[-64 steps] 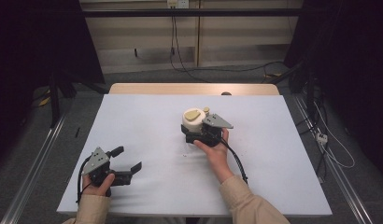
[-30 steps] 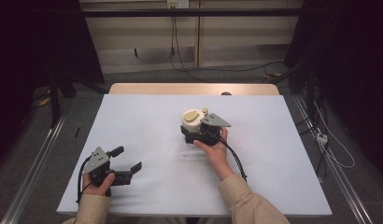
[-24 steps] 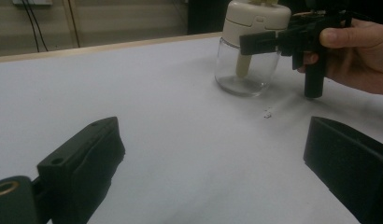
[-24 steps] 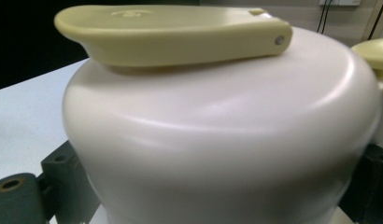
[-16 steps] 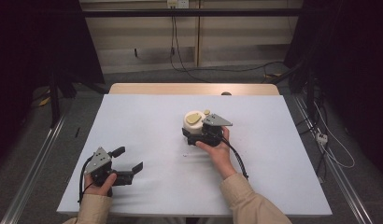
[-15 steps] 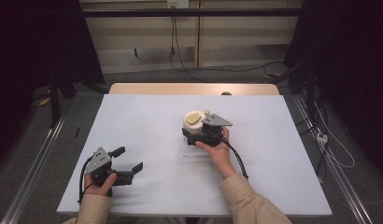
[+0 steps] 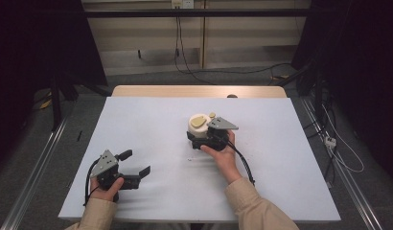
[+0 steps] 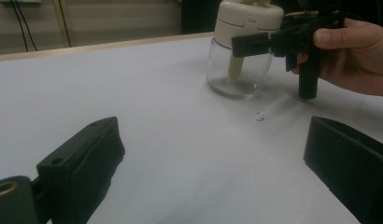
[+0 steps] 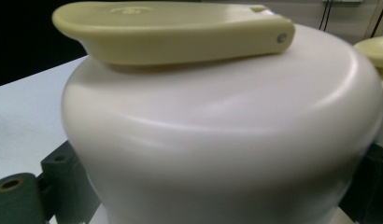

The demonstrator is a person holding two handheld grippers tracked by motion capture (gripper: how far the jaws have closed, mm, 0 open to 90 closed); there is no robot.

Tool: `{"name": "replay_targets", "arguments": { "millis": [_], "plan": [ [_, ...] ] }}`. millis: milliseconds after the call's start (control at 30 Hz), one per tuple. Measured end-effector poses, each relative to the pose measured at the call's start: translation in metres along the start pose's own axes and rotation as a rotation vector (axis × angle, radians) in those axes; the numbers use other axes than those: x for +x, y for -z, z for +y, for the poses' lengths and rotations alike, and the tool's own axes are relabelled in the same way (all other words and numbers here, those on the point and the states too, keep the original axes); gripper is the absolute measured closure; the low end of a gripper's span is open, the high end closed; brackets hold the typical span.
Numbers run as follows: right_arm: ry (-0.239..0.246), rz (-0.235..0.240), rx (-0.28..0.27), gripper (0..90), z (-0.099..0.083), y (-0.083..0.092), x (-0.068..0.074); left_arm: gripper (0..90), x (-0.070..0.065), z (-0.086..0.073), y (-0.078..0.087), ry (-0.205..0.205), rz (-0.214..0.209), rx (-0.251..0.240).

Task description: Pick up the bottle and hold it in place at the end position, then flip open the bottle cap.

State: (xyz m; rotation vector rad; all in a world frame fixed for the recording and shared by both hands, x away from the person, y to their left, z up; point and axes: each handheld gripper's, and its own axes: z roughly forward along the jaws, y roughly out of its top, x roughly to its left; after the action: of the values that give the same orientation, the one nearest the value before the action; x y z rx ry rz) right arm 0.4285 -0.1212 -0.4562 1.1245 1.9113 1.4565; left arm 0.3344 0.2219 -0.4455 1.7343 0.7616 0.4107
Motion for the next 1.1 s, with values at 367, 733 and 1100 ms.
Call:
{"name": "replay_targets", "arguments": {
  "millis": [367, 733, 1100],
  "plan": [
    [-0.006, -0.006, -0.001, 6.4, -0.001, 0.000, 0.001, 4.0, -0.006, 0.006, -0.009, 0.012, -0.014, -0.003],
    [-0.008, -0.005, -0.006, 6.4, -0.001, 0.000, 0.000, 4.5, -0.011, 0.018, -0.020, 0.030, 0.003, 0.004],
    [-0.008, -0.006, -0.007, 6.4, -0.001, 0.000, 0.000, 7.9, -0.016, 0.028, -0.032, 0.070, -0.013, 0.016]
  ]
}}
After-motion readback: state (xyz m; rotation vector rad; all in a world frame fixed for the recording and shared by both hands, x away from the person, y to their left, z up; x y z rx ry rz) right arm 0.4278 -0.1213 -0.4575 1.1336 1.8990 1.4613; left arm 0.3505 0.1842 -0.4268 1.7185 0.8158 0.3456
